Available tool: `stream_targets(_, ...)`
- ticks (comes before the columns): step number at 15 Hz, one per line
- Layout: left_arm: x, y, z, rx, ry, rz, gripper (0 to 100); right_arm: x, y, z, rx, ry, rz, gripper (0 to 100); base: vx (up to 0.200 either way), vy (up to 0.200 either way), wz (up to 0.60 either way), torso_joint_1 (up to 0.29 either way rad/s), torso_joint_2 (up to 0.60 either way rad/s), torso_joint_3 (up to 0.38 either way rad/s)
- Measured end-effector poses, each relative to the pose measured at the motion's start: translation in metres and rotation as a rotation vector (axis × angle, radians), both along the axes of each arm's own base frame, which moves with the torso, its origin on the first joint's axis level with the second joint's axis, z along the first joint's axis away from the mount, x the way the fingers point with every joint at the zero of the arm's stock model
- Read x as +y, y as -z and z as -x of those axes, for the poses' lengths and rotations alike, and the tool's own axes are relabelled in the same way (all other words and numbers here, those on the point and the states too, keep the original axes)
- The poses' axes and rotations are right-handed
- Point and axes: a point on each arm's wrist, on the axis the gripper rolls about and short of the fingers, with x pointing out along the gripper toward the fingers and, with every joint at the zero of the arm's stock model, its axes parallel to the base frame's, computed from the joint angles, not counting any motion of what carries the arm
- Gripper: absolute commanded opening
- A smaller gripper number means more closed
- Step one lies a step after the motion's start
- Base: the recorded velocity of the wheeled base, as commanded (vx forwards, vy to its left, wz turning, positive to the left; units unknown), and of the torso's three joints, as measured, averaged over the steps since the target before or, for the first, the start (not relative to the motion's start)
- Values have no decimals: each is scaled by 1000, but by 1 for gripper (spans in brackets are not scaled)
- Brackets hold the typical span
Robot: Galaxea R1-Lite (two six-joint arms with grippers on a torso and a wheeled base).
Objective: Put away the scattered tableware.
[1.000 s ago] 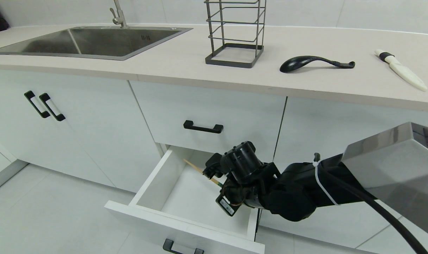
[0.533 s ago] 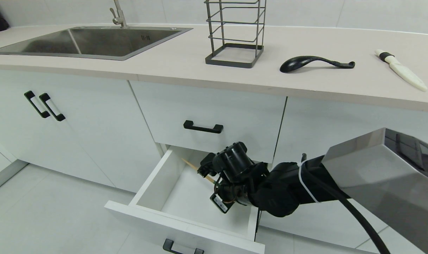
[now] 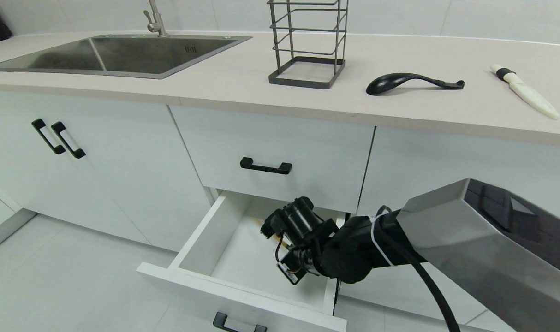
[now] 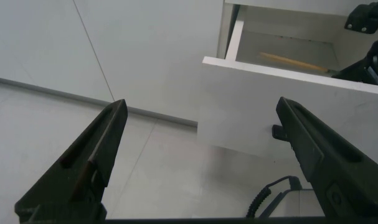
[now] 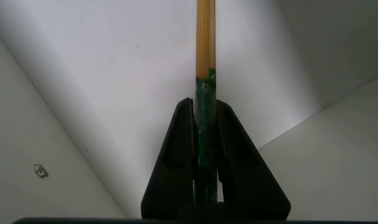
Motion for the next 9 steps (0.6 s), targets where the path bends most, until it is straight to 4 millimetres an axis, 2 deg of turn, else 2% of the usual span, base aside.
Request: stream_targets(9, 0, 0, 0, 0, 0, 0, 100, 16, 12, -15, 14, 6, 9, 0, 0, 0, 0, 0, 0, 0)
